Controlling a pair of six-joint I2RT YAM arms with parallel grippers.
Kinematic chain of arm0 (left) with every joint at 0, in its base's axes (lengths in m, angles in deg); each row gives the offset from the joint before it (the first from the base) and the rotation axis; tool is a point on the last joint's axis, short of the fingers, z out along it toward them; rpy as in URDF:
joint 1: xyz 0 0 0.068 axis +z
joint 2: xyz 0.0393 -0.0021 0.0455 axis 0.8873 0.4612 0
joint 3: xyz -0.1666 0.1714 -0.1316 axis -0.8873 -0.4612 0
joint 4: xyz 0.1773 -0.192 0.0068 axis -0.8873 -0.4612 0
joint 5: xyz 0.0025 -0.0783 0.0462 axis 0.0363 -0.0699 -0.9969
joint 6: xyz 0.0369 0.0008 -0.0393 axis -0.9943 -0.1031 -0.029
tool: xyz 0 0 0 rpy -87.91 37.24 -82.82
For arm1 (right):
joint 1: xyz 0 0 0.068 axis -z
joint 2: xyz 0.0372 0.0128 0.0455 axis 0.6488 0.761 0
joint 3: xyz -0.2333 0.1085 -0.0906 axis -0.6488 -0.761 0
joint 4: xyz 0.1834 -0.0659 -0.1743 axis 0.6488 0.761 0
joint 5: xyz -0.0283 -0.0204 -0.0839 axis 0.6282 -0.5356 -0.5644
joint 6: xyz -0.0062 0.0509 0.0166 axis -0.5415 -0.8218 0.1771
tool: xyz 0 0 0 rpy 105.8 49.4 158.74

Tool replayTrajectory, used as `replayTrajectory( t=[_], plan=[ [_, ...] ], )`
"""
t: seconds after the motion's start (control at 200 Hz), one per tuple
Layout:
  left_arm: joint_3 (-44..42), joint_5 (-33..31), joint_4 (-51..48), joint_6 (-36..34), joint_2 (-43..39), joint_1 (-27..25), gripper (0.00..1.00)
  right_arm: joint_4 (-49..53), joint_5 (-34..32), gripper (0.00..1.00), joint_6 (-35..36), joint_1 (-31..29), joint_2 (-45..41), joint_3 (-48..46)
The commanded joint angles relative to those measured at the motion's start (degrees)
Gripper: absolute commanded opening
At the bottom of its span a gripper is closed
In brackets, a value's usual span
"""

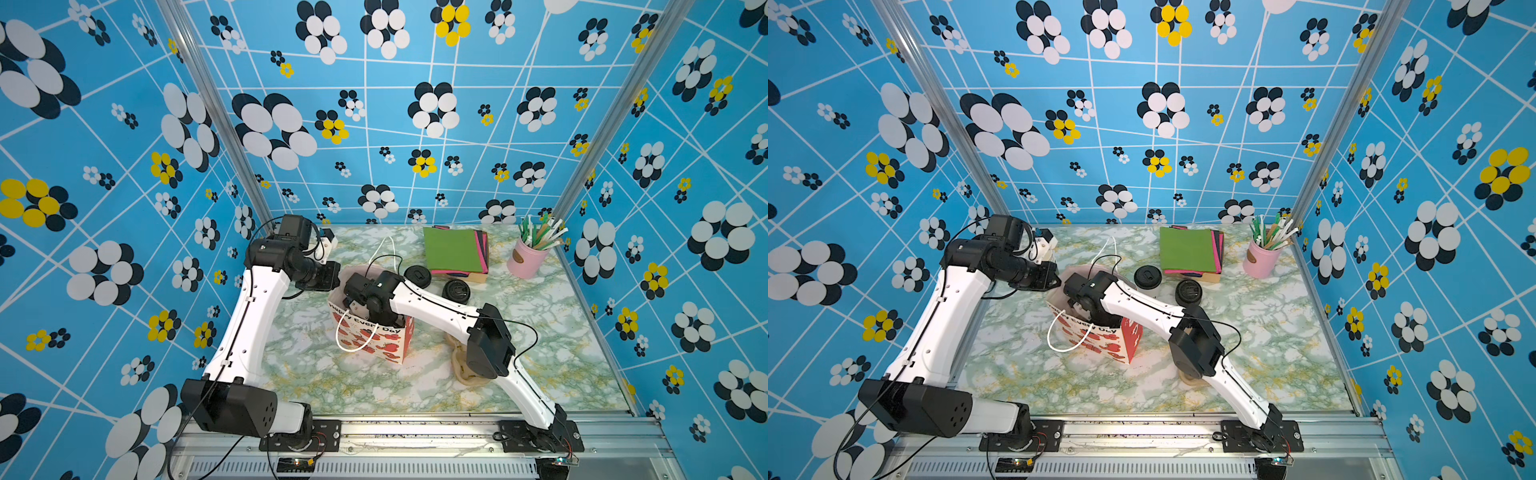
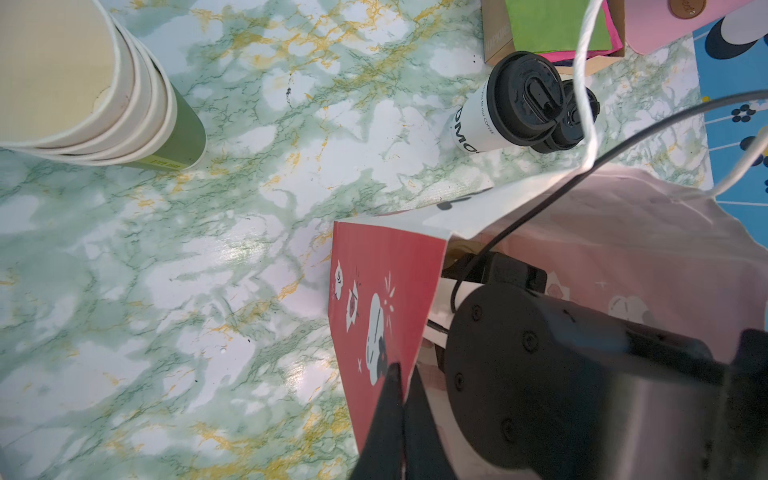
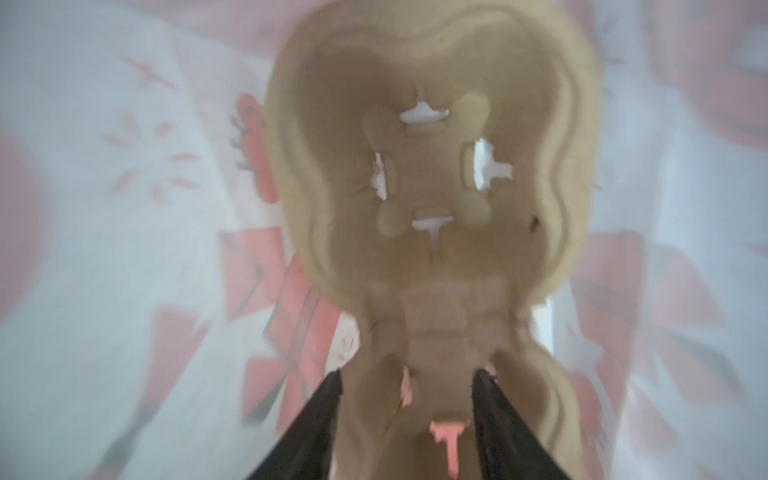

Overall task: Pack the takeout coffee
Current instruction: 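Lower the cup holder into the bag with the right gripper, then open the right gripper and lift it out of the bag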

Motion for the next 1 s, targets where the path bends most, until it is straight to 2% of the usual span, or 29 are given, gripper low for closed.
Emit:
replayTrajectory(
  t=[0.0, 0.46, 0.994],
  plan=[
    [-1.04, -0.71, -1.36, -1.31, -2.07, 0.18, 0.00, 1.12, 0.64, 0.61, -1.26, -0.35, -4.05, 2.39],
    [-1.11, -1.55, -2.10, -1.62, -2.13, 0.00, 0.00, -3.12, -0.93, 0.78, -2.89, -0.37, -9.12, 2.91],
    [-1.70, -1.51, -2.23, -1.78, -2.53, -0.21, 0.00, -6.77, -3.58, 0.84, -4.05, -0.36, -16.23, 2.61]
  ],
)
